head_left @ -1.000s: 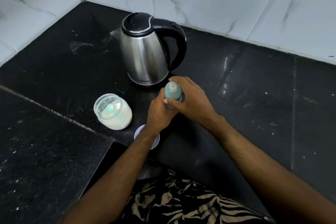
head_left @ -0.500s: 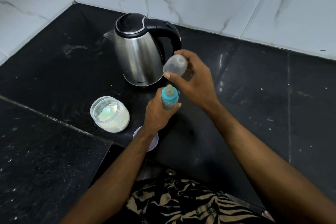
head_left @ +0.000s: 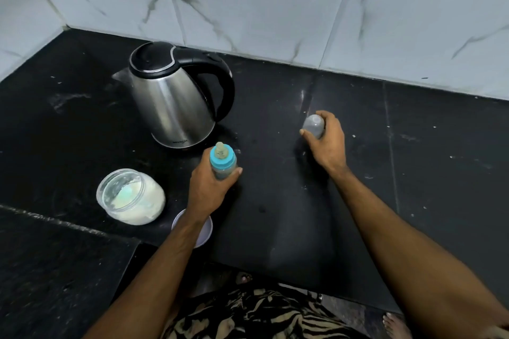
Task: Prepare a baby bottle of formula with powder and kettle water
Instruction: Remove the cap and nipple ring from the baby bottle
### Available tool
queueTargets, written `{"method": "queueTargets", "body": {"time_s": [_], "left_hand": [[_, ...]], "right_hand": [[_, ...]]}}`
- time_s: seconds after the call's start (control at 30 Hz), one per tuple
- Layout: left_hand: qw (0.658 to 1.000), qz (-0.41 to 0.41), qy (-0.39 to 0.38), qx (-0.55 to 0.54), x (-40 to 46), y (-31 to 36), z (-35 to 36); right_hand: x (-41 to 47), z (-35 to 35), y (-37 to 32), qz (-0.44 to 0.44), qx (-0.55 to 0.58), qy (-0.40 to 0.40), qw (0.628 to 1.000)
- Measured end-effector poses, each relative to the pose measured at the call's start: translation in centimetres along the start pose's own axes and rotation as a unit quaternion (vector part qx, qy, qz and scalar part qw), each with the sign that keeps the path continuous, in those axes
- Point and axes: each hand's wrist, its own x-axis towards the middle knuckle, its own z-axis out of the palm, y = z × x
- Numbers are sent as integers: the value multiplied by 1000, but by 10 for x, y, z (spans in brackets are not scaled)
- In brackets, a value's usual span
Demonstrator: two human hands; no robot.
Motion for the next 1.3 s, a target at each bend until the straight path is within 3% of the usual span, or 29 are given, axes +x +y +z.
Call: {"method": "queueTargets", "body": {"time_s": [0.13, 0.63, 0.7, 0.8, 0.93, 1.07, 1.3], "left_hand": [[1000, -3, -1, -1, 1, -2, 1], [1000, -1, -10, -15, -1, 3, 0], [1000, 0, -11, -17, -1, 3, 0], [1000, -8, -11, -21, -2, 6, -1], [999, -26, -10, -33, -5, 8, -1], [999, -25, -16, 29, -2, 7, -1], [999, -15, -4, 47, -4, 3, 2]], "right_hand": [[-3, -5, 22, 39, -16, 5, 999], [-13, -3, 29, 52, -26, -21, 998], [-20, -2, 12, 22, -38, 29, 999], [-39, 10, -28, -90, -7, 73, 993], [-76, 42, -88, -160, 73, -68, 982], [-102, 75, -115, -108, 86, -208, 968], [-103, 110, -118, 10, 113, -149, 982]]}}
